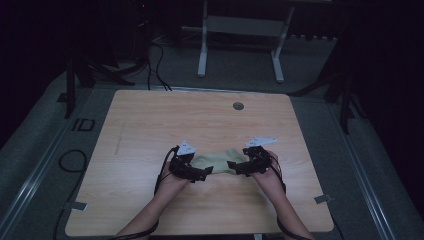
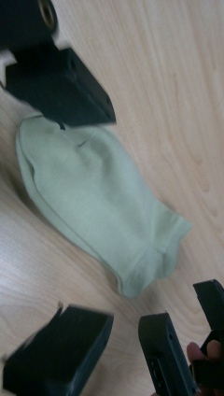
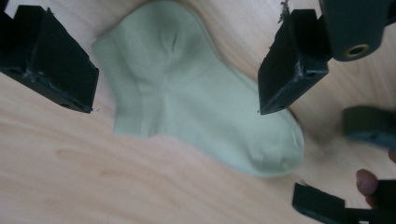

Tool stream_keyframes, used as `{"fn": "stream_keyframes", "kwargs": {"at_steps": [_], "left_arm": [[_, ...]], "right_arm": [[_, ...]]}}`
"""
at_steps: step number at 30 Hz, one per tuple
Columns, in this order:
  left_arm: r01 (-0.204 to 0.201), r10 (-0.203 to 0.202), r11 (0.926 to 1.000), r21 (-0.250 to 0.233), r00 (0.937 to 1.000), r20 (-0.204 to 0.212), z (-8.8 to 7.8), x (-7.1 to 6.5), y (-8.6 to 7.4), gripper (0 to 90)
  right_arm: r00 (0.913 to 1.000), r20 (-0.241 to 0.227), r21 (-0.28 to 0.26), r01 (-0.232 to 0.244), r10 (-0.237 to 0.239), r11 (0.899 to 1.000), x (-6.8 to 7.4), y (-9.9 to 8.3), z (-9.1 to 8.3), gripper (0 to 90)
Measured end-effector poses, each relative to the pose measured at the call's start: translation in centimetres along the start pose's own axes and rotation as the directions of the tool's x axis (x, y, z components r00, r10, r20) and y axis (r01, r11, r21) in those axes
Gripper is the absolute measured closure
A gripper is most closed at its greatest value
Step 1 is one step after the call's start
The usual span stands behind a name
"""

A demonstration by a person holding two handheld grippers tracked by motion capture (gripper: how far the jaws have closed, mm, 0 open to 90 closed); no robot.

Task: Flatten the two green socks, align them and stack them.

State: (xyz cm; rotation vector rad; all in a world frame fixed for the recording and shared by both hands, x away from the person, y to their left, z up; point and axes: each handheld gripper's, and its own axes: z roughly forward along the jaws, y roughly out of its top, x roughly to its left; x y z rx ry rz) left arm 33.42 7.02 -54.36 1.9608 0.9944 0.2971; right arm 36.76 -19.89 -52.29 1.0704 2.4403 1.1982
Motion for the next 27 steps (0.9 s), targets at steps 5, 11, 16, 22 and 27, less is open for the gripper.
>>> {"fn": "stream_keyframes", "kwargs": {"at_steps": [5, 11, 16, 22, 27], "left_arm": [[-0.013, 0.013, 0.9998, -0.015, 0.9999, 0.001, -0.4, -0.1, -0.5, 0.9], [-0.039, 0.038, 0.9989, -0.027, 0.9986, -0.036, -1.2, 0.2, -1.4, 0.9], [-0.016, 0.014, 0.9989, -0.045, 0.9981, -0.06, -2.2, 1.0, -2.4, 0.9], [-0.007, 0.0, 0.9971, -0.076, 0.9962, -0.087, -4.2, 2.5, -3.2, 1.0], [0.006, -0.013, 0.9966, -0.082, 0.9958, -0.09, -5.4, 3.3, -3.9, 0.9]], "right_arm": [[0.9991, 0.042, -0.026, 0.012, -0.011, 1.0, -0.1, -0.5, -0.2, 12.6], [0.9975, 0.066, -0.028, 0.026, -0.024, 0.999, -0.4, -1.4, -0.9, 13.8], [0.995, 0.098, -0.041, 0.021, -0.017, 0.999, -1.2, -2.0, -1.7, 13.3], [0.9912, 0.133, -0.017, -0.002, 0.004, 1.0, -2.2, -3.4, -2.4, 13.8], [0.9884, 0.152, -0.016, -0.01, 0.012, 1.0, -2.7, -4.1, -2.8, 13.7]]}}
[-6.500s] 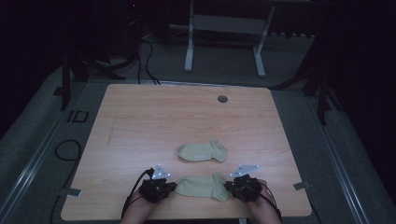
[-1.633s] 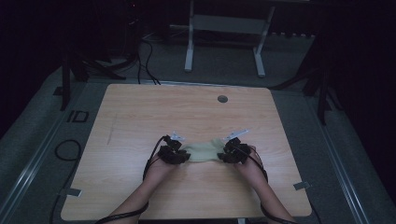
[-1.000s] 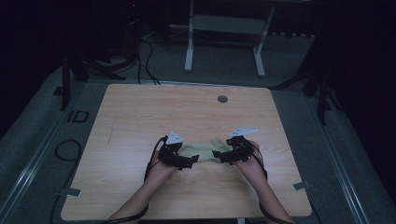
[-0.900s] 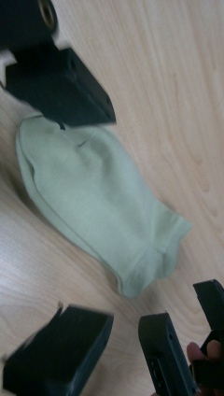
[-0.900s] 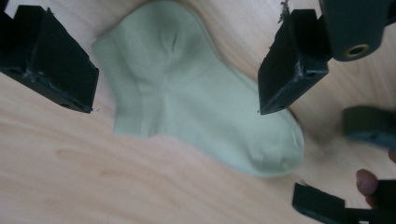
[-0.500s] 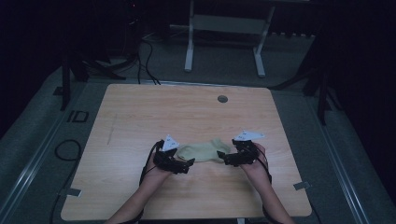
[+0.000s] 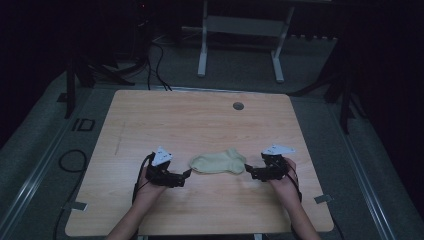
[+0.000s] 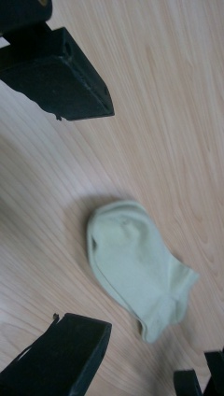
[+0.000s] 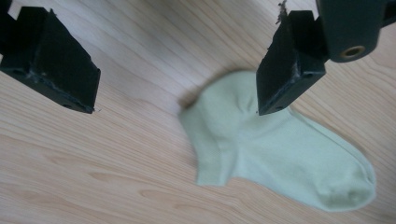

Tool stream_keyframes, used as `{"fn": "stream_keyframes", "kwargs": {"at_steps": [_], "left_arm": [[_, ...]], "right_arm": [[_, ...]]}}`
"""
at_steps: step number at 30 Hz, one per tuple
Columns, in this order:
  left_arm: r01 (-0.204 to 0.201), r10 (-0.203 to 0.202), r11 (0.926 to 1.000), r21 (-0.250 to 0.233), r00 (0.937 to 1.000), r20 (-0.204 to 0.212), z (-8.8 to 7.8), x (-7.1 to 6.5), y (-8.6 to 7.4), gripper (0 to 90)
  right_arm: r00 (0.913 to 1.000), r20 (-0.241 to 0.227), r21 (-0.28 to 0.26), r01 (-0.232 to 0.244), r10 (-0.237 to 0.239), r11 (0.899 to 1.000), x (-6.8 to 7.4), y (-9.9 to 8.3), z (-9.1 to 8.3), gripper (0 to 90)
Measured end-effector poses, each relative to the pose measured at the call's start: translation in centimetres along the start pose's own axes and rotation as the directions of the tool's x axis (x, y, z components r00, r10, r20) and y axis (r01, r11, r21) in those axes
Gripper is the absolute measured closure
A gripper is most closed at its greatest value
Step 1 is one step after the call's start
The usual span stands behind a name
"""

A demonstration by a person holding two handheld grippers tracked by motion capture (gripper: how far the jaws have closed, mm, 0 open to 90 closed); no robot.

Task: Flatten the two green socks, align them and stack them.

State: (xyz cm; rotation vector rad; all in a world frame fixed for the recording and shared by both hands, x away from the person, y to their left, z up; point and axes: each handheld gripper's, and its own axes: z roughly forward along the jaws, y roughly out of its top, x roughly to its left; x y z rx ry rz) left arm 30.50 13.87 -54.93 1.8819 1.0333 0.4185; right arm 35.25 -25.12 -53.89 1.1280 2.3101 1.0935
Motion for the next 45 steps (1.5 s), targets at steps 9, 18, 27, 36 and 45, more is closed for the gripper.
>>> {"fn": "stream_keyframes", "kwargs": {"at_steps": [9, 18, 27, 36, 45], "left_arm": [[0.029, -0.029, 0.9993, 0.023, 0.9991, -0.03, -2.2, 1.6, -1.9, 0.9], [0.036, -0.034, 0.9984, 0.044, 0.9982, -0.049, -4.3, 2.2, -3.8, 1.0], [0.073, -0.071, 0.9972, 0.018, 0.9924, -0.101, -6.7, 3.2, -5.1, 1.0], [0.1, -0.097, 0.9949, 0.011, 0.9862, -0.134, -8.6, 4.0, -6.2, 1.0], [0.103, -0.1, 0.9947, 0.009, 0.9821, -0.16, -9.8, 3.8, -7.4, 1.0]], "right_arm": [[0.9991, 0.034, -0.009, -0.024, 0.024, 1.0, -1.2, -1.4, -1.4, 12.6], [0.9951, 0.066, -0.008, -0.074, 0.074, 0.997, -2.2, -3.6, -2.9, 12.4], [0.9893, 0.102, -0.007, -0.104, 0.104, 0.995, -2.7, -5.4, -4.4, 12.4], [0.9808, 0.132, -0.013, -0.143, 0.144, 0.99, -3.3, -7.2, -6.2, 12.5], [0.969, 0.163, -0.021, -0.184, 0.185, 0.983, -3.9, -8.9, -7.3, 12.5]]}}
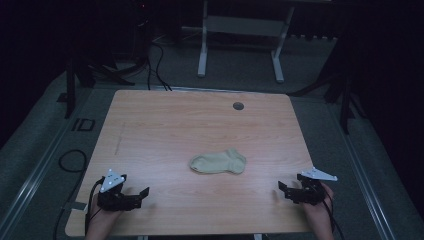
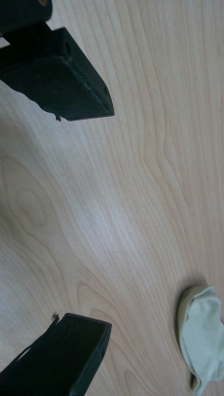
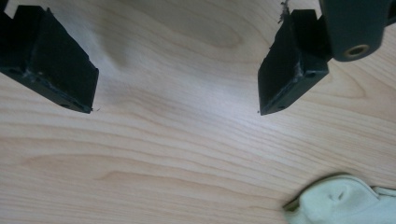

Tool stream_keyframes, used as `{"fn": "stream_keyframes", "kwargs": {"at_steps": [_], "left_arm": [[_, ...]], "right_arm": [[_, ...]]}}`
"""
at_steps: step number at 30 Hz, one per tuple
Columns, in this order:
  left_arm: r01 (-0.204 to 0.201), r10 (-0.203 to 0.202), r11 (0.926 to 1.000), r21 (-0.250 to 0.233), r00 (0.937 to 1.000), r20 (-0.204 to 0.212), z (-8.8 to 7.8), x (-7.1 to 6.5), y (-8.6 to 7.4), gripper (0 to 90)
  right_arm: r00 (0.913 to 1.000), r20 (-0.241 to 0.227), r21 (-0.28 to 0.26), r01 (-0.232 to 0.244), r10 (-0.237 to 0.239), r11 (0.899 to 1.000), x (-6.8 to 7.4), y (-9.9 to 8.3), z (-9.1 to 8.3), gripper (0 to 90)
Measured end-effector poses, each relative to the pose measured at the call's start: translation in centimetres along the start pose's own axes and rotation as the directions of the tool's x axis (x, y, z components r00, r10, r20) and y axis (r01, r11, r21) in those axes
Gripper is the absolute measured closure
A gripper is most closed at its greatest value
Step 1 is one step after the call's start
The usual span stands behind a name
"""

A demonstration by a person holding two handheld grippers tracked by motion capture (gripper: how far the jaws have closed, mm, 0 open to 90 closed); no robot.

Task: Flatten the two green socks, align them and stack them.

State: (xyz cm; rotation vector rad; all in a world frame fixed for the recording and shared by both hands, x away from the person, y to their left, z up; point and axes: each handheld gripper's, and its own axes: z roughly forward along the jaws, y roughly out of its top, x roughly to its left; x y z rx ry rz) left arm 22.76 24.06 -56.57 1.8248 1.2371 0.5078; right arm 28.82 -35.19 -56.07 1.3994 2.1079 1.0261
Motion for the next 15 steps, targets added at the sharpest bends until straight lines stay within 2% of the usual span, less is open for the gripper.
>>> {"fn": "stream_keyframes", "kwargs": {"at_steps": [3, 7, 10, 15], "left_arm": [[0.003, -0.003, 0.9999, -0.01, 0.9993, -0.038, -0.4, 0.2, -0.6, 1.0], [0.019, -0.02, 0.9997, -0.016, 0.9984, -0.054, -0.7, 0.6, -0.7, 1.0], [0.042, -0.044, 0.9988, -0.024, 0.9964, -0.073, -0.8, 1.0, -0.8, 1.0], [0.059, -0.061, 0.998, -0.024, 0.9944, -0.086, -0.8, 1.6, -1.2, 1.0]], "right_arm": [[0.9998, 0.02, 0.001, 0.0, 0.0, 1.0, -0.3, -0.4, -0.1, 12.5], [0.9987, 0.051, -0.019, -0.004, 0.005, 1.0, -0.8, -0.6, -0.4, 12.5], [0.9981, 0.055, -0.033, -0.026, 0.027, 0.999, -1.3, -0.7, -0.5, 12.5], [0.9968, 0.069, -0.027, -0.038, 0.039, 0.999, -1.8, -1.0, -0.4, 12.5]]}}
